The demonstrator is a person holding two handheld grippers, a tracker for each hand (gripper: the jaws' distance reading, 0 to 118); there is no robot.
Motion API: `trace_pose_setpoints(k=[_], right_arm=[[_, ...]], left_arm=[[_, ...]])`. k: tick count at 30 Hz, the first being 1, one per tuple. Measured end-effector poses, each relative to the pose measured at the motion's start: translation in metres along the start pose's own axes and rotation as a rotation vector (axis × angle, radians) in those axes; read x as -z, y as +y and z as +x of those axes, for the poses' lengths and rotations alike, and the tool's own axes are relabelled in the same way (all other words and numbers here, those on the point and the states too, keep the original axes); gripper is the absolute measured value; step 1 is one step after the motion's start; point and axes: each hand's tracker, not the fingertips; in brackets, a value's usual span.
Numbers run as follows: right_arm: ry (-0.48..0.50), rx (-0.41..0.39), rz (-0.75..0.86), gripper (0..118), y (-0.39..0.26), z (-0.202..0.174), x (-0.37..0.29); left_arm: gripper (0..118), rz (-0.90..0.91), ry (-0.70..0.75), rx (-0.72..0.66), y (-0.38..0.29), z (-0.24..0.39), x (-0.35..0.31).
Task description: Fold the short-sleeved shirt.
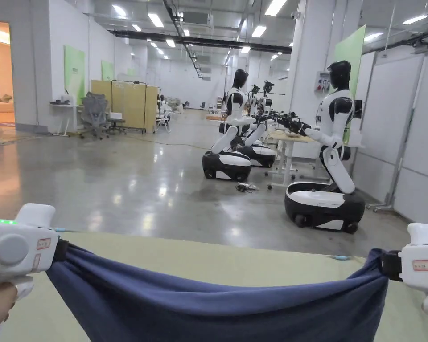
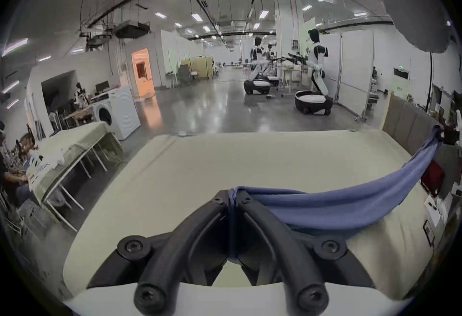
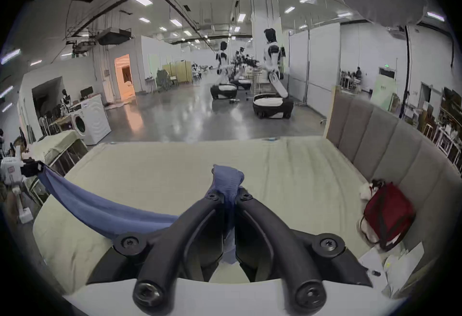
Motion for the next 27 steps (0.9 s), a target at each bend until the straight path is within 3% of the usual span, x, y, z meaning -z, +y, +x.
trace_pose_setpoints(k=[4, 8, 15, 18, 19, 20, 22, 23, 24, 27], right_arm=[[0.010, -0.046, -0.040, 12, -0.048, 0.009, -0.047], [0.045, -0.121, -0.146, 12, -0.134, 0.018, -0.091], [0.092, -0.139, -0.414, 12, -0.298, 0.017, -0.105], [0.075, -0.163, -0.445, 12, -0.329, 0.010, -0.100], [0.058, -0.205, -0.450, 14, -0.326, 0.004, -0.101], [0.037, -0.247, -0.439, 23, -0.320, -0.003, -0.105], [0.023, -0.357, -0.314, 75, -0.300, -0.024, -0.125], [0.023, -0.378, -0.220, 92, -0.287, -0.036, -0.138], [0.033, -0.361, -0.121, 95, -0.274, -0.051, -0.152], [0.111, -0.210, 0.139, 95, -0.245, -0.096, -0.193]], left_arm=[[2, -0.036, -0.081, -0.084, -0.049, -0.011, -0.053], [2, -0.144, -0.098, -0.079, -0.134, -0.019, -0.101], [2, -0.358, -0.090, -0.167, -0.304, -0.030, -0.138], [3, -0.396, -0.084, -0.225, -0.328, -0.030, -0.135], [6, -0.383, -0.078, -0.214, -0.326, -0.027, -0.138], [13, -0.373, -0.048, -0.170, -0.320, -0.023, -0.143], [81, -0.307, -0.015, -0.093, -0.300, -0.013, -0.157], [100, -0.229, -0.028, -0.064, -0.287, -0.004, -0.171], [102, -0.145, -0.020, -0.044, -0.273, 0.009, -0.186], [103, 0.153, -0.067, -0.031, -0.245, 0.053, -0.230]])
